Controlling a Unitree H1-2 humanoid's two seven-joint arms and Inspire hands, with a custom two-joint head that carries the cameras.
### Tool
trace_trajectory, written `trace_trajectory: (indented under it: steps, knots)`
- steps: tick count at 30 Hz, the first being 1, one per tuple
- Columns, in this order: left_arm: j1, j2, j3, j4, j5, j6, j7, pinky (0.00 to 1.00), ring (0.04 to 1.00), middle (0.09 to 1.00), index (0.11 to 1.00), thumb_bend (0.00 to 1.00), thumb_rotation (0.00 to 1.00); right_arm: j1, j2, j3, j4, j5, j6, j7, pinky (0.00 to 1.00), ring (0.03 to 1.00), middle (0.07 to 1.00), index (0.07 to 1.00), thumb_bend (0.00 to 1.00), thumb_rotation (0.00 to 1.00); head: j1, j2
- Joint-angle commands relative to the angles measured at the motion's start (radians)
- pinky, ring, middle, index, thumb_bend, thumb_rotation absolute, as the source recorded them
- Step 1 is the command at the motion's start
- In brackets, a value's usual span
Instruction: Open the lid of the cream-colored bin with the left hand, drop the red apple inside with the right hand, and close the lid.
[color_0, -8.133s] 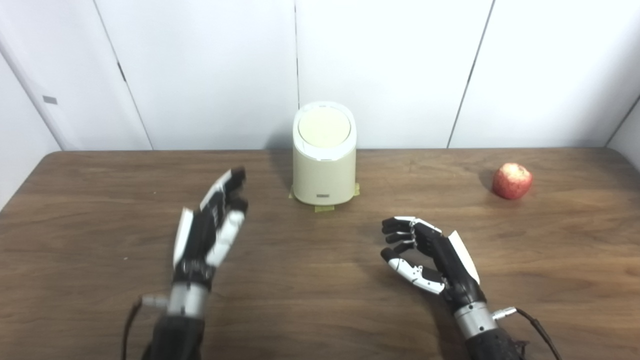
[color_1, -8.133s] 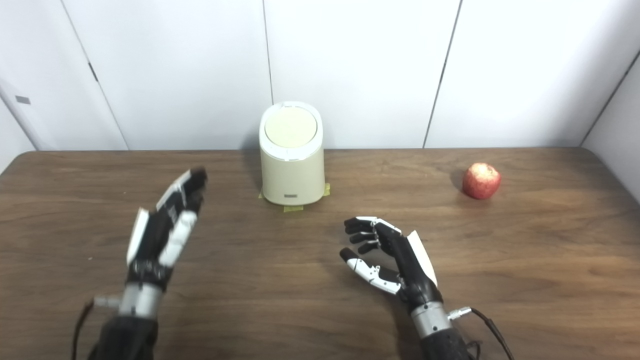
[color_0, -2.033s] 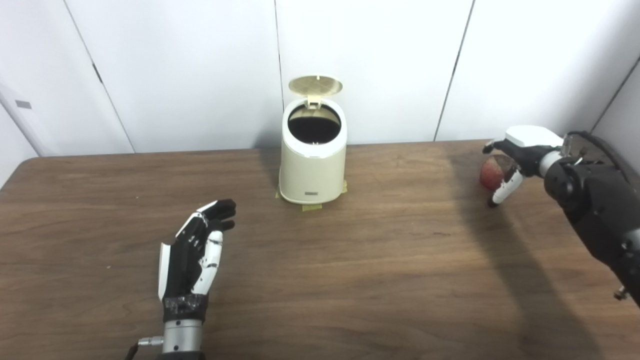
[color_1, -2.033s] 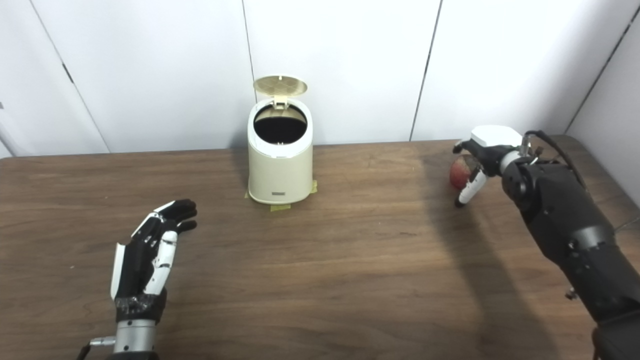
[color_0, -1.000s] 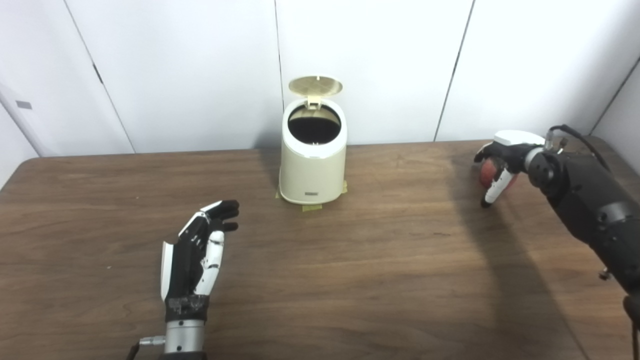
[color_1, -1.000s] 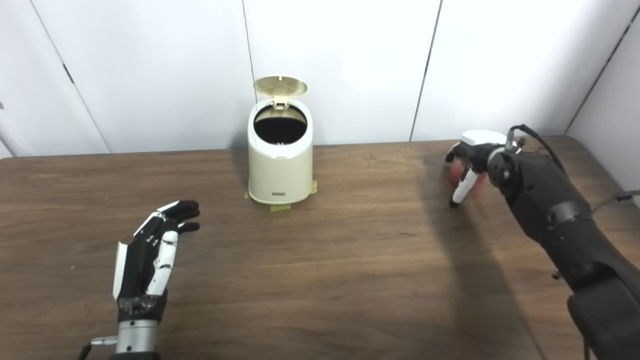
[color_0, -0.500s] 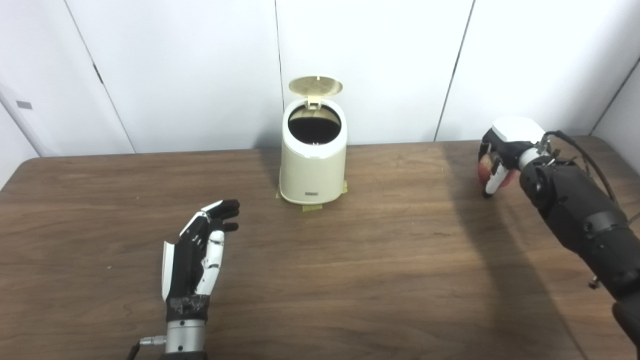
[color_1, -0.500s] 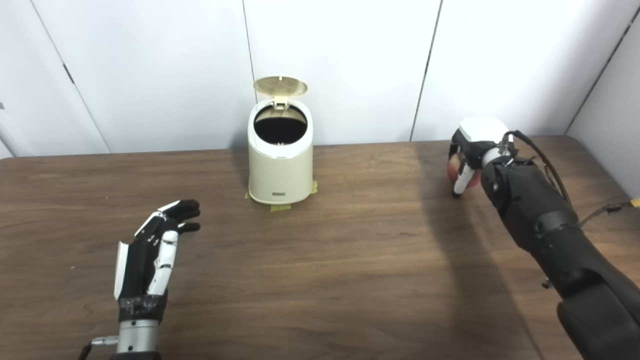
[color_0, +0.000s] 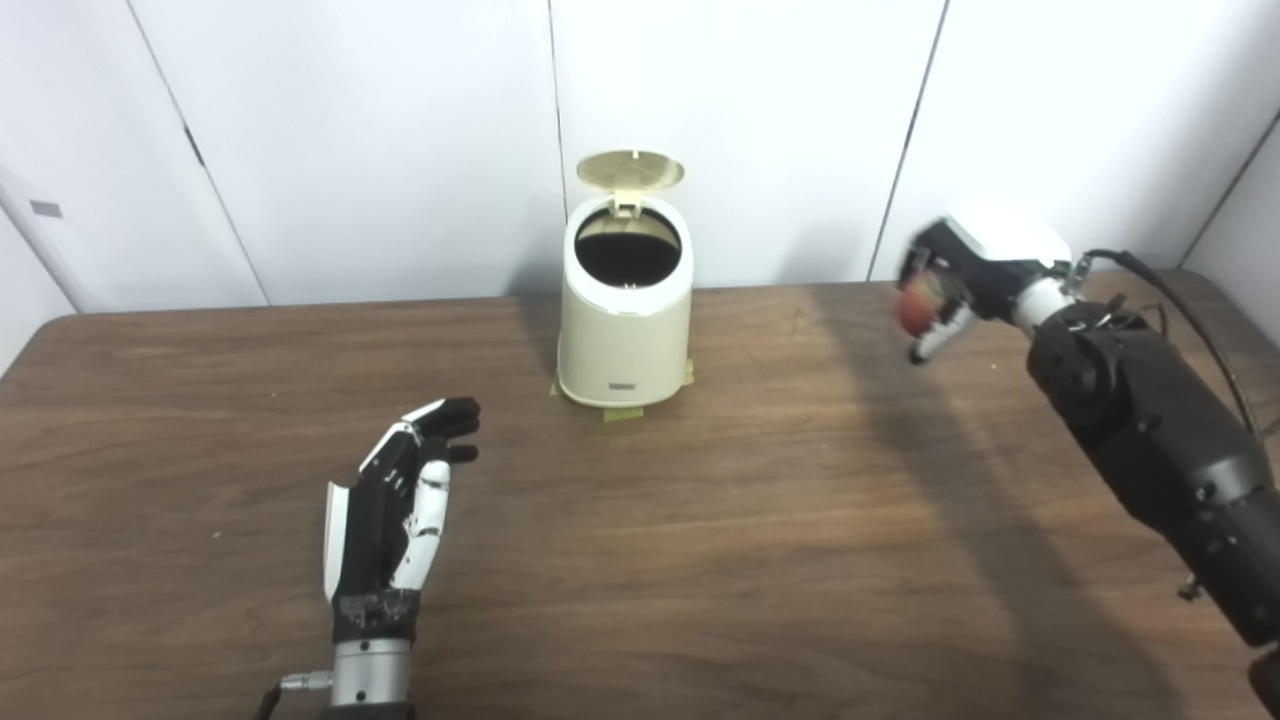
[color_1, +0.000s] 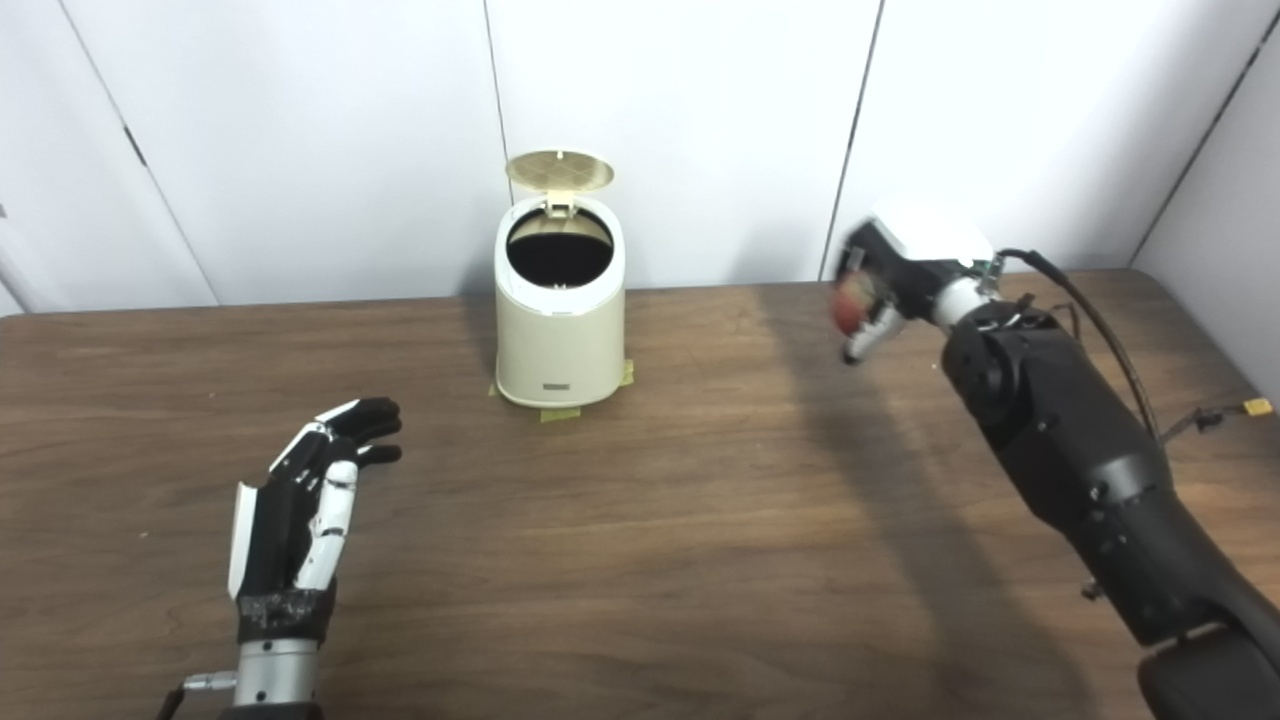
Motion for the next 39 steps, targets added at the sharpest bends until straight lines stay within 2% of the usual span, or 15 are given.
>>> trace_trajectory:
  steps: [1, 3, 4, 5, 6, 9, 10, 12, 14, 16, 19, 25, 32, 39]
  knots:
    - [0.024, 0.008, -0.003, 0.009, 0.011, -0.033, 0.002, 0.66, 0.743, 0.741, 0.702, 0.18, 0.67, -0.035, -0.009, -0.031, -0.121, -0.001, -0.051, -0.03, 0.34, 0.434, 0.516, 0.475, 0.52, 0.0, -0.002, -0.001]
    - [0.022, 0.007, -0.004, 0.006, 0.009, -0.027, 0.001, 0.66, 0.744, 0.741, 0.703, 0.18, 0.66, -0.031, 0.007, -0.025, -0.216, -0.021, -0.053, -0.002, 0.38, 0.438, 0.509, 0.474, 0.52, 0.0, -0.001, -0.003]
    - [0.021, 0.006, -0.004, 0.005, 0.005, -0.026, 0.0, 0.66, 0.745, 0.744, 0.703, 0.18, 0.65, -0.032, 0.016, -0.022, -0.251, -0.028, -0.051, 0.014, 0.5, 0.455, 0.506, 0.467, 0.52, 0.0, -0.001, -0.003]
    - [0.019, 0.005, -0.005, 0.006, 0.002, -0.025, 0.0, 0.66, 0.746, 0.745, 0.703, 0.18, 0.64, -0.034, 0.029, -0.02, -0.284, -0.032, -0.047, 0.031, 0.57, 0.461, 0.505, 0.463, 0.52, 0.0, 0.0, -0.004]
    - [0.017, 0.005, -0.005, 0.007, 0.003, -0.023, 0.0, 0.66, 0.747, 0.746, 0.704, 0.18, 0.64, -0.036, 0.047, -0.019, -0.318, -0.034, -0.044, 0.044, 0.6, 0.461, 0.505, 0.463, 0.52, 0.0, 0.0, -0.006]
    - [0.014, 0.006, -0.011, 0.011, 0.018, -0.018, -0.001, 0.66, 0.745, 0.747, 0.71, 0.19, 0.68, -0.051, 0.099, -0.019, -0.362, -0.036, -0.08, 0.04, 0.5, 0.487, 0.495, 0.45, 0.52, 0.0, 0.002, -0.01]
    - [0.013, 0.006, -0.013, 0.013, 0.022, -0.018, -0.001, 0.66, 0.743, 0.747, 0.713, 0.19, 0.7, -0.057, 0.112, -0.02, -0.363, -0.035, -0.098, 0.035, 0.43, 0.478, 0.506, 0.449, 0.52, 0.0, 0.004, -0.011]
    - [0.012, 0.004, -0.019, 0.011, 0.025, -0.01, -0.003, 0.66, 0.744, 0.75, 0.718, 0.19, 0.72, -0.078, 0.139, -0.015, -0.351, -0.036, -0.144, 0.024, 0.35, 0.456, 0.53, 0.454, 0.52, 0.0, 0.008, -0.015]
    - [0.012, 0.003, -0.024, 0.01, 0.02, -0.004, -0.007, 0.67, 0.749, 0.756, 0.72, 0.19, 0.72, -0.094, 0.163, -0.013, -0.34, -0.042, -0.176, 0.019, 0.32, 0.431, 0.555, 0.464, 0.51, 0.0, 0.01, -0.016]
    - [0.011, 0.001, -0.028, 0.012, 0.016, -0.006, -0.009, 0.68, 0.758, 0.766, 0.728, 0.19, 0.72, -0.104, 0.181, -0.015, -0.333, -0.046, -0.192, 0.021, 0.33, 0.428, 0.559, 0.461, 0.51, 0.0, 0.012, -0.017]
    - [0.009, -0.006, -0.028, 0.017, 0.019, -0.009, -0.006, 0.69, 0.762, 0.769, 0.728, 0.19, 0.69, -0.124, 0.217, -0.017, -0.286, -0.038, -0.251, -0.02, 0.37, 0.433, 0.552, 0.459, 0.51, 0.0, 0.016, -0.018]
    - [0.005, -0.007, -0.03, 0.021, 0.025, 0.002, -0.002, 0.69, 0.77, 0.773, 0.73, 0.19, 0.7, -0.175, 0.276, 0.001, -0.155, -0.115, -0.349, -0.15, 0.33, 0.422, 0.563, 0.462, 0.51, 0.0, 0.021, -0.021]
    - [0.001, -0.012, -0.033, 0.023, 0.045, 0.007, 0.006, 0.68, 0.762, 0.767, 0.729, 0.19, 0.7, -0.251, 0.304, 0.04, 0.041, -0.201, -0.451, -0.319, 0.36, 0.461, 0.542, 0.445, 0.51, 0.0, 0.025, -0.023]
    - [-0.002, -0.018, -0.043, 0.023, 0.052, 0.012, 0.013, 0.67, 0.752, 0.762, 0.725, 0.19, 0.69, -0.316, 0.316, 0.091, 0.22, -0.257, -0.518, -0.47, 0.37, 0.469, 0.543, 0.443, 0.51, 0.0, 0.037, -0.024]
